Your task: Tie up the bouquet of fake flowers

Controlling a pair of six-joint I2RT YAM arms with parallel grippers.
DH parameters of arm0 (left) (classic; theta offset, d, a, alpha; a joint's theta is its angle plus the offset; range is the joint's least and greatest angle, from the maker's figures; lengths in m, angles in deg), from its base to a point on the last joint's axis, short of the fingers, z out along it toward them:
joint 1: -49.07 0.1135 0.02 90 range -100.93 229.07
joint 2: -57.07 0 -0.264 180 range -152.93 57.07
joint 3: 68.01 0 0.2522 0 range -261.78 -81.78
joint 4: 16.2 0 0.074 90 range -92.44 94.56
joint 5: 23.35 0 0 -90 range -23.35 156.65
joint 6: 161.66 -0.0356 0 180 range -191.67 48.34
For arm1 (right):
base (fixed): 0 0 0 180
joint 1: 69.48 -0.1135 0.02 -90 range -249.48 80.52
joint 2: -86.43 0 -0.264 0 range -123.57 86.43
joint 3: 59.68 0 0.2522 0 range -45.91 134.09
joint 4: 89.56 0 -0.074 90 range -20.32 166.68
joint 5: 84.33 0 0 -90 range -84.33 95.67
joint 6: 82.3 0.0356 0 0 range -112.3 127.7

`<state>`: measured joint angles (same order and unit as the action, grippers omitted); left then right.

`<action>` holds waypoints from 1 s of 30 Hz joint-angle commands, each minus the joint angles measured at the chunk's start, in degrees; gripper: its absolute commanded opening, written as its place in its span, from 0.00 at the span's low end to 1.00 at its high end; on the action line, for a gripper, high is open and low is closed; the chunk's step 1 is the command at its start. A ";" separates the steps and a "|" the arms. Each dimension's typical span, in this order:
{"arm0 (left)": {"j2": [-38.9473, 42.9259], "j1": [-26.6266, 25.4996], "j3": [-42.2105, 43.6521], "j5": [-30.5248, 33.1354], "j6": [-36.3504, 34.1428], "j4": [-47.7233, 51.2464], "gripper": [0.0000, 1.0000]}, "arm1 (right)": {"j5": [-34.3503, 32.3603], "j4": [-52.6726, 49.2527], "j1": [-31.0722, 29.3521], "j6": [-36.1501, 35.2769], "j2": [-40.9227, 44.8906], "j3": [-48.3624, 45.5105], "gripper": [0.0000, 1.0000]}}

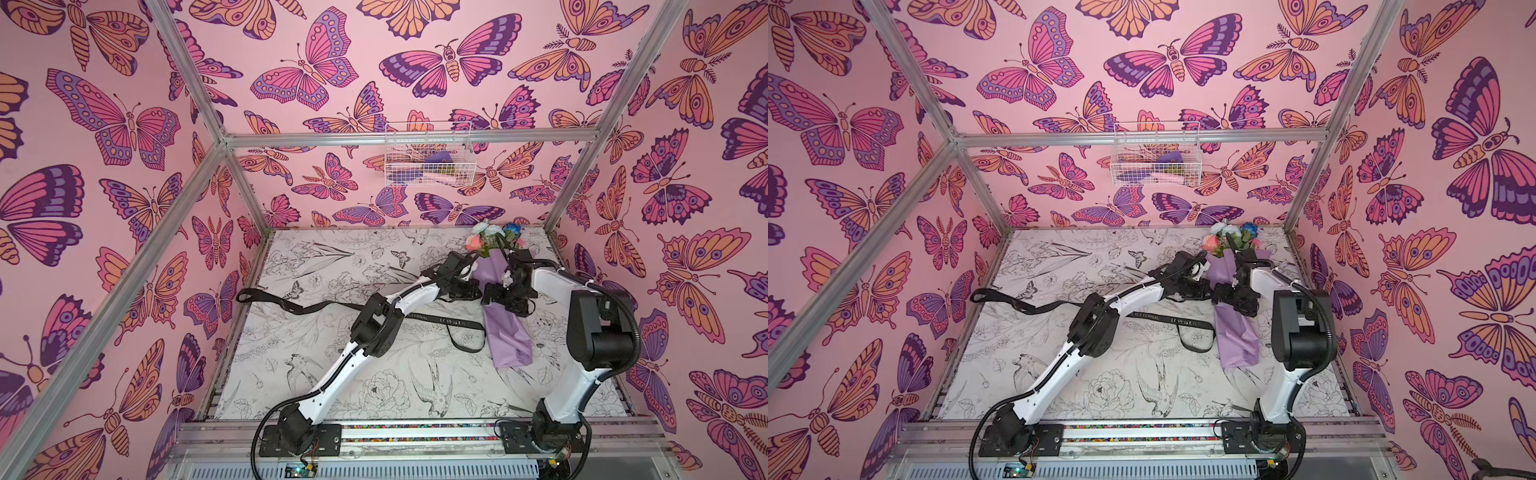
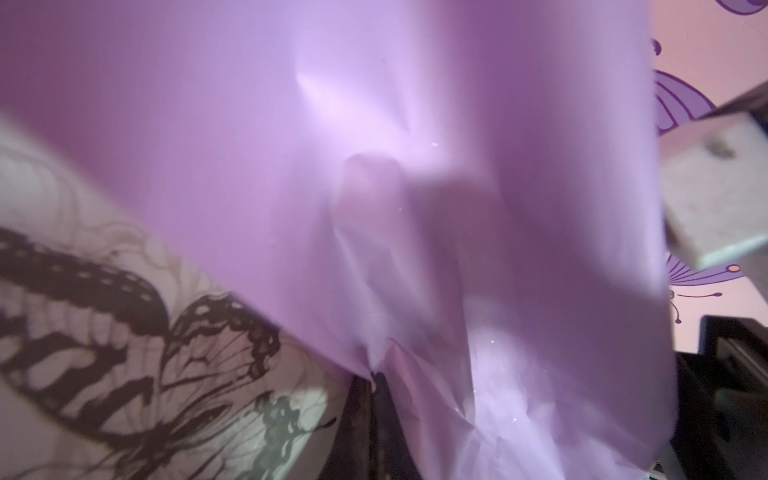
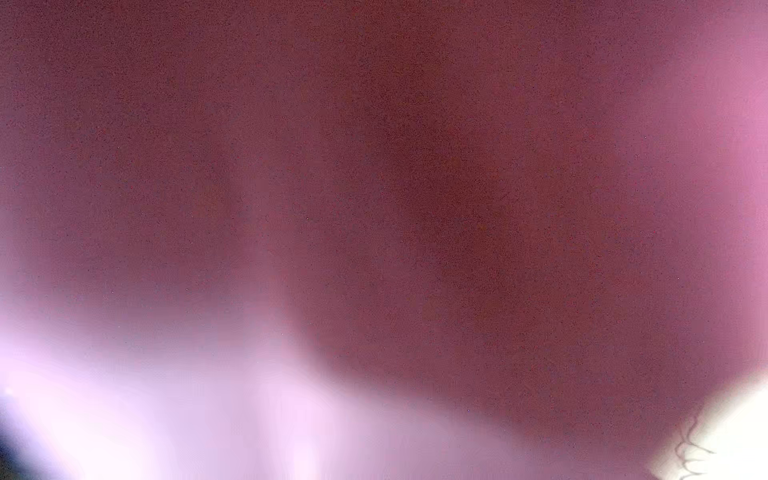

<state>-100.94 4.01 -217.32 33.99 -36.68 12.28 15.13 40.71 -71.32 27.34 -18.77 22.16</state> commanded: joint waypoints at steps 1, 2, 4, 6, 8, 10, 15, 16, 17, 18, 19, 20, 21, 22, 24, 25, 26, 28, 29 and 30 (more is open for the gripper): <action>-2.47 -1.17 2.04 0.17 -0.35 3.90 0.00 | -0.75 -0.18 -1.05 -1.34 -0.73 0.20 0.99; -2.39 -1.16 2.02 0.17 -0.45 3.94 0.00 | -2.12 -1.13 -1.31 -1.65 -1.21 0.42 0.99; -2.17 -1.17 1.99 0.20 -0.66 3.91 0.00 | -5.26 -3.39 -1.98 -1.96 -2.40 1.21 0.99; -2.04 -1.17 2.04 0.21 -0.63 3.85 0.00 | -9.10 -5.70 -2.96 -2.23 -3.81 2.30 0.99; -1.90 -1.17 2.11 0.30 -0.68 3.93 0.00 | -11.34 -7.10 -3.93 -2.33 -5.16 3.17 0.99; -1.77 -1.16 2.27 0.30 -0.63 3.87 0.00 | -13.50 -8.01 -4.99 -2.11 -6.55 3.93 0.99; -0.72 -1.08 3.39 0.39 -1.09 3.89 0.00 | -16.30 -8.79 -5.87 -1.36 -8.36 5.13 0.92; -0.02 -1.00 4.05 0.70 -1.45 3.93 0.00 | -16.58 -8.78 -5.85 -1.27 -8.30 5.18 0.83; 0.80 -0.95 4.78 1.00 -1.83 3.89 0.00 | -16.99 -8.77 -5.72 -1.25 -8.35 5.23 0.68; 1.92 -0.78 5.81 1.49 -2.48 3.90 0.00 | -17.47 -8.77 -5.78 -1.25 -8.24 5.27 0.51; 3.37 -0.57 7.14 2.07 -3.00 3.81 0.06 | -18.01 -8.82 -5.78 -1.31 -8.21 5.38 0.42; 4.69 -0.32 8.10 2.55 -3.56 3.79 0.10 | -18.36 -8.86 -5.80 -1.42 -8.17 5.40 0.37; 6.41 -0.02 9.67 3.34 -4.27 3.82 0.17 | -18.75 -8.90 -5.77 -1.44 -8.10 5.49 0.29; 8.22 0.26 11.28 4.18 -4.92 3.67 0.25 | -18.94 -8.96 -5.72 -1.60 -7.94 5.53 0.23; 11.89 0.95 14.82 5.75 -6.06 2.94 0.34 | -19.03 -8.91 -5.77 -1.70 -7.41 5.56 0.16; 14.01 1.39 16.83 6.30 -6.39 2.30 0.37 | -19.03 -8.86 -5.76 -1.84 -6.88 5.57 0.12; 15.82 1.77 19.09 6.85 -6.58 1.50 0.40 | -19.12 -8.78 -5.73 -2.01 -6.49 5.45 0.08; 20.51 2.72 24.65 8.26 -6.64 -0.68 0.46 | -19.67 -8.86 -5.78 -2.01 -5.07 5.33 0.03; 22.41 3.02 27.54 8.88 -6.59 -2.03 0.49 | -19.87 -8.94 -5.75 -2.07 -4.41 5.25 0.00; 25.10 3.45 31.01 9.56 -6.59 -3.67 0.51 | -19.99 -9.10 -5.73 -2.14 -3.39 5.10 0.00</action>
<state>-82.01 5.91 -191.75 40.00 -41.88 11.43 -2.99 33.89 -77.01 26.27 -24.13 27.80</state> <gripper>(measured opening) 0.498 0.104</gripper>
